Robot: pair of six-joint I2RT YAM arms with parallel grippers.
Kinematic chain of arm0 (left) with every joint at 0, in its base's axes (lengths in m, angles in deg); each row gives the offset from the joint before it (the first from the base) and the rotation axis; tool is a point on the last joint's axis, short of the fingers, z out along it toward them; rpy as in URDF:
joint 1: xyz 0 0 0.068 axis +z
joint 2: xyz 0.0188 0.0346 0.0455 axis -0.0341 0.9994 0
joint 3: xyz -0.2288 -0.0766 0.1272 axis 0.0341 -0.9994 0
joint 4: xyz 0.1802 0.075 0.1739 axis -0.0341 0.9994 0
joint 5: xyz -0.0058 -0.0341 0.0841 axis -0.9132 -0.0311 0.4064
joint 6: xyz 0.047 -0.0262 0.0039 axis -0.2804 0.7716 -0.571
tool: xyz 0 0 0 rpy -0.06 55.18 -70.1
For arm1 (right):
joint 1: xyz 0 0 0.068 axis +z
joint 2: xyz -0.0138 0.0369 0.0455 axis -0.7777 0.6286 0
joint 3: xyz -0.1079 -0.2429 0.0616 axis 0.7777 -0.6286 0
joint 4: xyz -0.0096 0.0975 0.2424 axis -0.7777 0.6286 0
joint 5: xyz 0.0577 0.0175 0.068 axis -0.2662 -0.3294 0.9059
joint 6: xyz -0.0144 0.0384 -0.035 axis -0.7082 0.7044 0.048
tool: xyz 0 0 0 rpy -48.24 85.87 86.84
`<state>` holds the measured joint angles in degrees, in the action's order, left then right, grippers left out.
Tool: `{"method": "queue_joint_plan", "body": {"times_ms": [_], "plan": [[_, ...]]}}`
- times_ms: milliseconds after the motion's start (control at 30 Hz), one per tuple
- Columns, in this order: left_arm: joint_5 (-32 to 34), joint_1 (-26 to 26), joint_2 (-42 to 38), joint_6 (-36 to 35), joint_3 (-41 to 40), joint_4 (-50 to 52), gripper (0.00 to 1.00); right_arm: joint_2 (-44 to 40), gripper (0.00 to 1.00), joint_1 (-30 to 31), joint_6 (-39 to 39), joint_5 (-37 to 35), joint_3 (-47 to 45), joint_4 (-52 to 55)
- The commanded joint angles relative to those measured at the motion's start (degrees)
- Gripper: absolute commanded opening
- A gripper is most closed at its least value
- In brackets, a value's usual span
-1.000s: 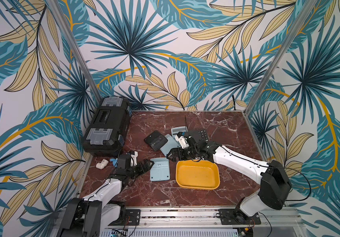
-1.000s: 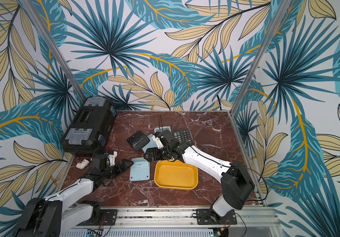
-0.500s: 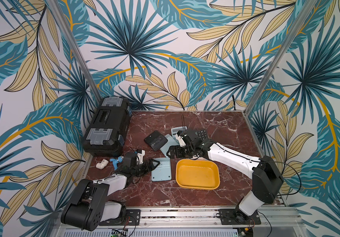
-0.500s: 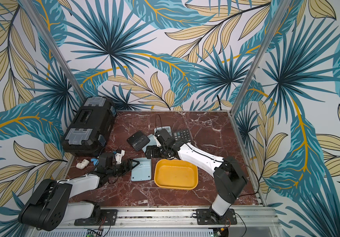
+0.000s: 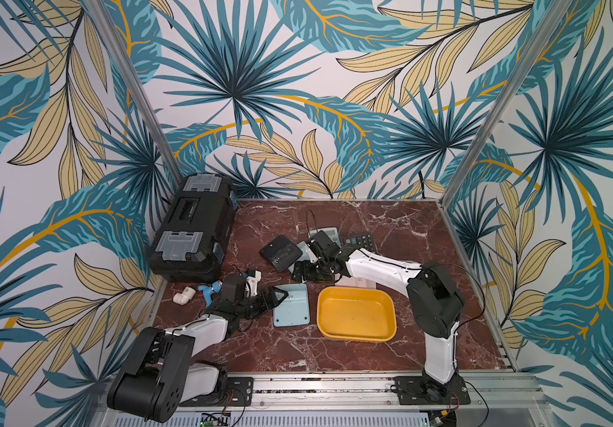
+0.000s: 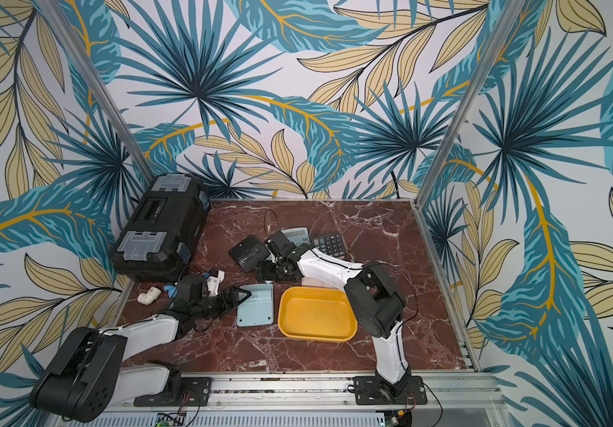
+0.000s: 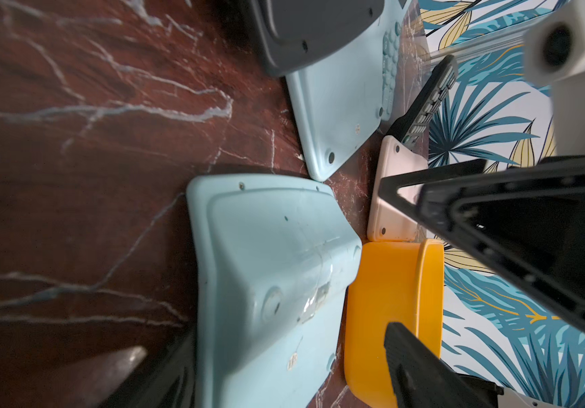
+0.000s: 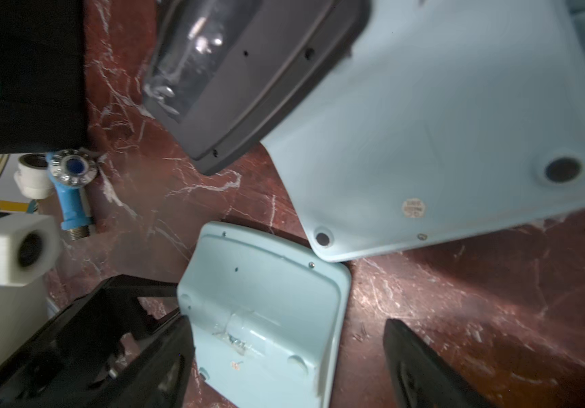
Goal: Put the calculator in the storage box
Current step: Pick up the calculator at the center of the board.
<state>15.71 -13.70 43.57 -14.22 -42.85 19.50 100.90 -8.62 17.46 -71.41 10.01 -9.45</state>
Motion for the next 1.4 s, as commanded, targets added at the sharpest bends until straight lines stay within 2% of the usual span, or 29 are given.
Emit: {"method": "queue_joint_plan", "body": {"times_ms": [0, 167, 500, 533, 667, 833, 933, 1067, 1167, 1267, 1300, 1367], "plan": [[-0.49, 0.67, -2.29, 0.16, -1.9, 0.96, 0.86, 1.34, 0.87, 0.44, 0.42, 1.11, 1.59, 2.19], [-0.49, 1.38, -2.56, 0.16, -2.17, 0.02, 0.86, 4.0, 0.86, 1.23, 1.09, 3.21, 3.19, 1.71], [-0.49, 2.43, 2.21, 0.16, -2.61, -5.58, 0.86, 7.64, 0.85, 2.56, 5.99, 8.12, 4.16, -4.49], [-2.37, 2.44, 2.37, 2.62, -2.69, -5.93, 0.82, 7.9, 0.85, 2.68, 6.37, 8.39, 4.12, -5.15], [-3.3, 2.57, 2.09, 3.61, -2.78, -6.84, 0.74, 8.3, 0.85, 2.92, 7.53, 8.59, 3.73, -6.73], [-4.98, 2.6, 0.39, 5.42, -2.48, -6.94, 0.52, 7.46, 0.85, 2.92, 7.93, 7.57, 2.9, -7.87], [-5.51, 2.7, -1.4, 6.17, -1.96, -5.49, 0.46, 6.74, 0.85, 2.92, 8.23, 7.33, 2.33, -9.04], [-5.58, 2.87, -4.82, 6.49, -1.13, -2.21, 0.34, 5.15, 0.85, 2.88, 7.85, 6.59, 1.68, -9.77], [-5.35, 3.3, -7.88, 6.31, -0.34, 1.38, 0.32, 2.63, 0.87, 2.83, 7.03, 5.89, 0.45, -10.65], [-4.58, 3.83, -11.31, 6.22, 0.76, 5.83, 0.3, -0.68, 0.94, 2.83, 5.46, 4.66, -0.97, -10.73], [-4.26, 4.0, -12.56, 6.31, 1.07, 7.14, 0.29, -1.97, 0.99, 2.83, 4.68, 4.27, -1.51, -10.74], [-3.79, 4.2, -14.76, 6.51, 1.98, 9.99, 0.29, -4.63, 1.0, 2.83, 3.12, 3.4, -3.23, -11.18]]}}
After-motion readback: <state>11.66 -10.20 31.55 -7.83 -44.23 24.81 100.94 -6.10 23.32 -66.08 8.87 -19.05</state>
